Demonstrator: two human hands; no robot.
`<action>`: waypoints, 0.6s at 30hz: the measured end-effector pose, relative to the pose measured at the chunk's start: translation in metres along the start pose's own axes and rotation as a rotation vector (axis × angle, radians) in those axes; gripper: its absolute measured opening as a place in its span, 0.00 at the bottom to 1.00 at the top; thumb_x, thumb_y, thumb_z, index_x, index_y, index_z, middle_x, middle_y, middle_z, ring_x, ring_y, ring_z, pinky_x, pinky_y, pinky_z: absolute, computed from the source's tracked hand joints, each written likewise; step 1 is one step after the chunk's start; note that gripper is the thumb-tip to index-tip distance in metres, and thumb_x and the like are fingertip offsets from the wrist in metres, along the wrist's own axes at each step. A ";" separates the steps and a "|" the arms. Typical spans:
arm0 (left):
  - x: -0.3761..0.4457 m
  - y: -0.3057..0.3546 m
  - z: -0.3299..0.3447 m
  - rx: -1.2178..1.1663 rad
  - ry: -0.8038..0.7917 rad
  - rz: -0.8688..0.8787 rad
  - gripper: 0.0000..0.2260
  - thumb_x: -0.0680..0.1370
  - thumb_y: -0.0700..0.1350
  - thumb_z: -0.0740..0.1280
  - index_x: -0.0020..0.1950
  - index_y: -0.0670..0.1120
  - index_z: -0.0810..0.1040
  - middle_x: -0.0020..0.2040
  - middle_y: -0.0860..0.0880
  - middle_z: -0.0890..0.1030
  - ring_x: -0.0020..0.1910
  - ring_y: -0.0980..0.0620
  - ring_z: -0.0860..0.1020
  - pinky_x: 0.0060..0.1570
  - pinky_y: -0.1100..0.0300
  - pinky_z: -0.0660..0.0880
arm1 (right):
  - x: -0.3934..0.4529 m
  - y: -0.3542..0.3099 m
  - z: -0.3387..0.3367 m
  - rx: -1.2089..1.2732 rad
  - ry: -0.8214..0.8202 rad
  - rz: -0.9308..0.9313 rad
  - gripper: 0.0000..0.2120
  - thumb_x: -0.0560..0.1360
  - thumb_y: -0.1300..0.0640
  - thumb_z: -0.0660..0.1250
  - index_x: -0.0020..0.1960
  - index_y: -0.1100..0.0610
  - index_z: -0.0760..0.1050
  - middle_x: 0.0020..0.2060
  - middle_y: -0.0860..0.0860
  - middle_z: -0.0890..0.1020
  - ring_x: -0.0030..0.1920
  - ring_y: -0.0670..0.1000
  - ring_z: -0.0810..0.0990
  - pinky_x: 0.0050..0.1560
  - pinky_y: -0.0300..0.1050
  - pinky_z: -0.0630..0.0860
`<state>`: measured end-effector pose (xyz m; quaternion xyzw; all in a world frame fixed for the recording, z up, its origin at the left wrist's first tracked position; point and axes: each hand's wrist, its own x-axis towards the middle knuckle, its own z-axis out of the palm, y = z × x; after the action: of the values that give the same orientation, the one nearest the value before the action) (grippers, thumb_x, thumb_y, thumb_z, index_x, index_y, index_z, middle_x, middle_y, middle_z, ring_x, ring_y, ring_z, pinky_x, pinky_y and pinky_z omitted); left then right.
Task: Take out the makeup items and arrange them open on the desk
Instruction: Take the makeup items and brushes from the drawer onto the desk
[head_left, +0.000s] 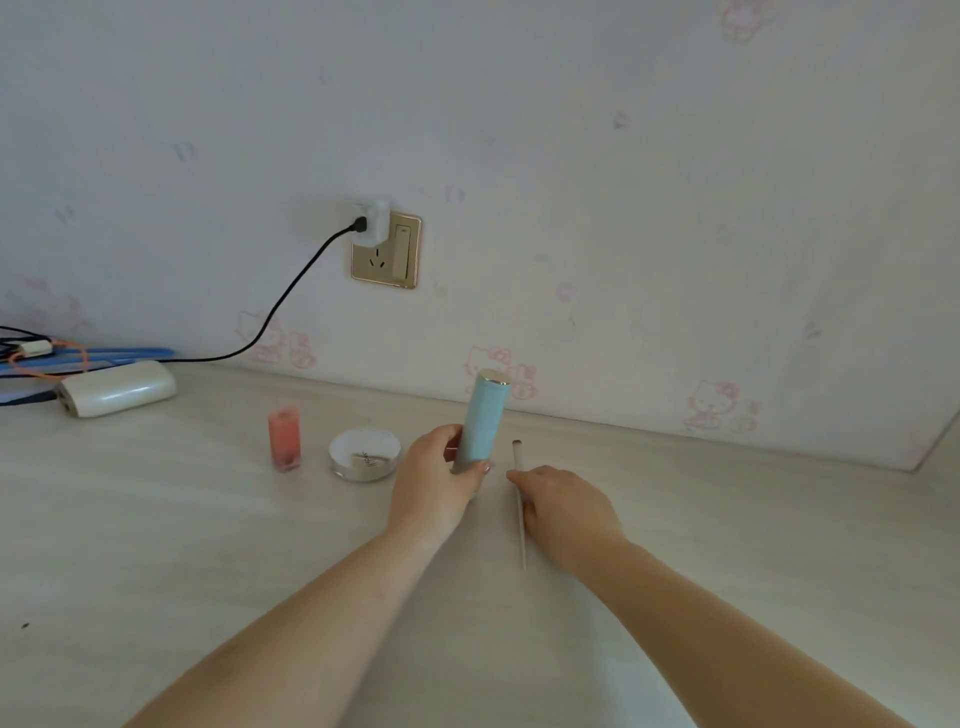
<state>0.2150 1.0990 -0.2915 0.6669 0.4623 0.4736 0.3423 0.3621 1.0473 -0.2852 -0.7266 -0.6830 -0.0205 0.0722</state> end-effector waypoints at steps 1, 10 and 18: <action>0.001 0.000 0.001 -0.010 0.008 -0.003 0.17 0.70 0.43 0.74 0.58 0.46 0.78 0.54 0.49 0.80 0.53 0.52 0.78 0.54 0.58 0.74 | 0.001 0.000 0.001 -0.010 0.005 -0.003 0.22 0.78 0.57 0.52 0.71 0.45 0.63 0.65 0.48 0.72 0.64 0.53 0.70 0.58 0.48 0.71; 0.004 -0.004 0.003 -0.048 0.052 -0.009 0.16 0.70 0.42 0.74 0.57 0.46 0.77 0.52 0.52 0.80 0.51 0.55 0.77 0.49 0.64 0.69 | 0.002 0.003 0.009 0.001 0.060 -0.036 0.21 0.80 0.56 0.52 0.72 0.46 0.63 0.66 0.46 0.71 0.64 0.52 0.69 0.57 0.47 0.73; 0.003 -0.006 0.004 -0.046 0.057 0.003 0.17 0.71 0.42 0.74 0.58 0.45 0.77 0.53 0.51 0.80 0.53 0.54 0.77 0.50 0.64 0.69 | 0.001 0.002 0.012 0.052 0.085 -0.017 0.20 0.80 0.54 0.52 0.71 0.46 0.65 0.66 0.47 0.70 0.64 0.52 0.68 0.59 0.45 0.71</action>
<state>0.2172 1.1040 -0.2974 0.6457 0.4598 0.5037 0.3436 0.3637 1.0492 -0.2969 -0.7172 -0.6856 -0.0342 0.1200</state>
